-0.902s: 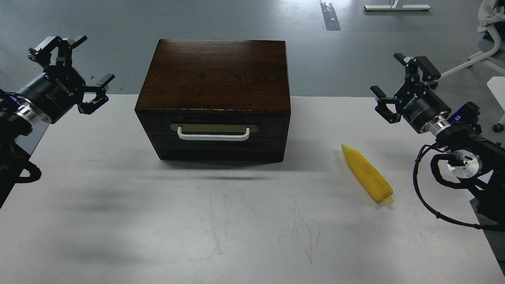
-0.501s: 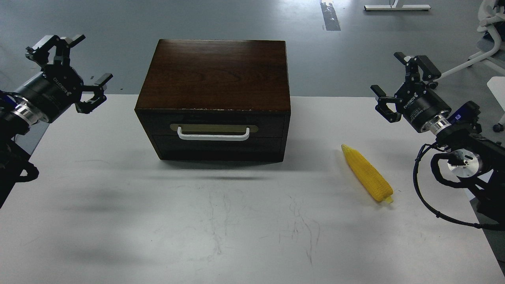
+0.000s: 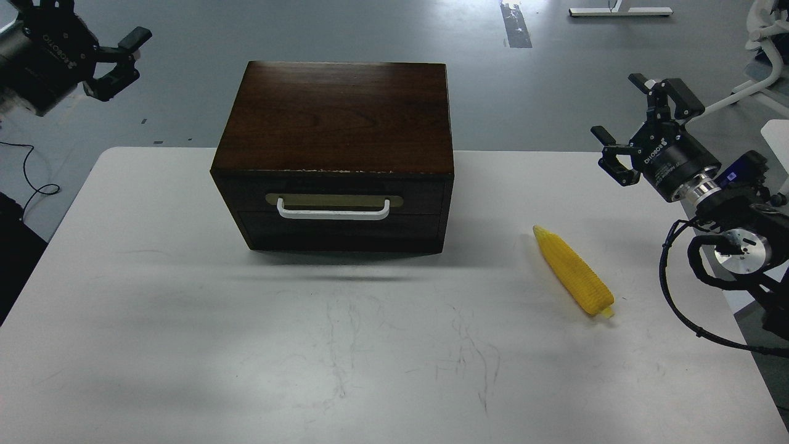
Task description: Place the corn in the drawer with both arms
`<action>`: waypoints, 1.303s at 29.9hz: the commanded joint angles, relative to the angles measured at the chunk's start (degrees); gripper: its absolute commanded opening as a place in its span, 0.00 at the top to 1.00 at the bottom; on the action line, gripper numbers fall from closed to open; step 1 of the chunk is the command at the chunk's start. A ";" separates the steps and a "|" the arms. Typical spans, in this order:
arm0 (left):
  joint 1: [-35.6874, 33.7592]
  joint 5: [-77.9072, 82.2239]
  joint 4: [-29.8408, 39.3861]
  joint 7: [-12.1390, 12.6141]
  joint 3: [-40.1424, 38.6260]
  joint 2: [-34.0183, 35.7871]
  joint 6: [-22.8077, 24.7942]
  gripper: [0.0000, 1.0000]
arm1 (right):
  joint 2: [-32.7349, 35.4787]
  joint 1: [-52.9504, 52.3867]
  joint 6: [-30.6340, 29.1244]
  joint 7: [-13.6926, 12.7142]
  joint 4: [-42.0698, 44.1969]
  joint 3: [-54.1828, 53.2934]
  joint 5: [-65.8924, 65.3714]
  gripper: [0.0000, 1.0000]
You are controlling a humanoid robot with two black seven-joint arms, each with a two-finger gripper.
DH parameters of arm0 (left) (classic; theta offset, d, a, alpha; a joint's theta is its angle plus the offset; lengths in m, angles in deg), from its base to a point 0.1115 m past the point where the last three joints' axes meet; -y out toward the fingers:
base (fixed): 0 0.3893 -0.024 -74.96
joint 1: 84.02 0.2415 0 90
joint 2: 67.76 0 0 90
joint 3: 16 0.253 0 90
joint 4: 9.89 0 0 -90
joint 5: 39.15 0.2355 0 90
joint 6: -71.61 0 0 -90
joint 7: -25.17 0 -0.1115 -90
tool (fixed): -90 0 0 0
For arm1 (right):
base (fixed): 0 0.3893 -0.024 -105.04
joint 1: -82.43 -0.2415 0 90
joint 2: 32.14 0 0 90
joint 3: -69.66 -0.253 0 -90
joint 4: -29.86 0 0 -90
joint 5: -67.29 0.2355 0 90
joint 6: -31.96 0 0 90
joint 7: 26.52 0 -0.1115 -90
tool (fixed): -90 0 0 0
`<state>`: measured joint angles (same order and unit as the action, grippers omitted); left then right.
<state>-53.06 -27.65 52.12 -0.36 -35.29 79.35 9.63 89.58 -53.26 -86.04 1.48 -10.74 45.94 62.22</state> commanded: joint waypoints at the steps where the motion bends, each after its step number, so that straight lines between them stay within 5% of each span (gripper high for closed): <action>1: -2.13 10.88 5.56 -0.13 -3.11 0.90 -0.03 0.01 | 0.09 -0.28 0.00 0.00 -0.01 -0.09 0.06 0.00; 10: -6.42 56.11 25.77 -2.46 -12.44 -3.04 -0.03 0.01 | 0.18 -0.80 0.00 0.00 -0.36 -0.27 0.06 0.00; 15: -9.42 74.51 27.55 -2.46 -11.65 -8.24 -0.03 0.01 | 0.09 -1.16 0.00 0.00 -0.45 -0.35 0.06 0.00; 22: -15.66 103.50 26.67 -2.46 1.07 -16.85 -0.03 0.01 | 0.62 -1.42 0.00 0.00 -0.54 -0.36 0.06 0.00; 30: -24.01 110.48 25.44 -2.46 21.20 -18.09 -0.03 0.02 | 0.71 -1.33 0.00 0.00 -0.54 -0.36 0.06 0.00; 39: -24.19 113.49 22.28 -2.46 25.53 -20.99 -0.03 0.02 | 0.53 -1.24 0.00 0.00 -0.45 -0.36 -0.03 0.00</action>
<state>-76.76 85.83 75.76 -2.82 -11.47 59.09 9.60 90.25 -54.50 -86.04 1.48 -11.20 45.58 62.20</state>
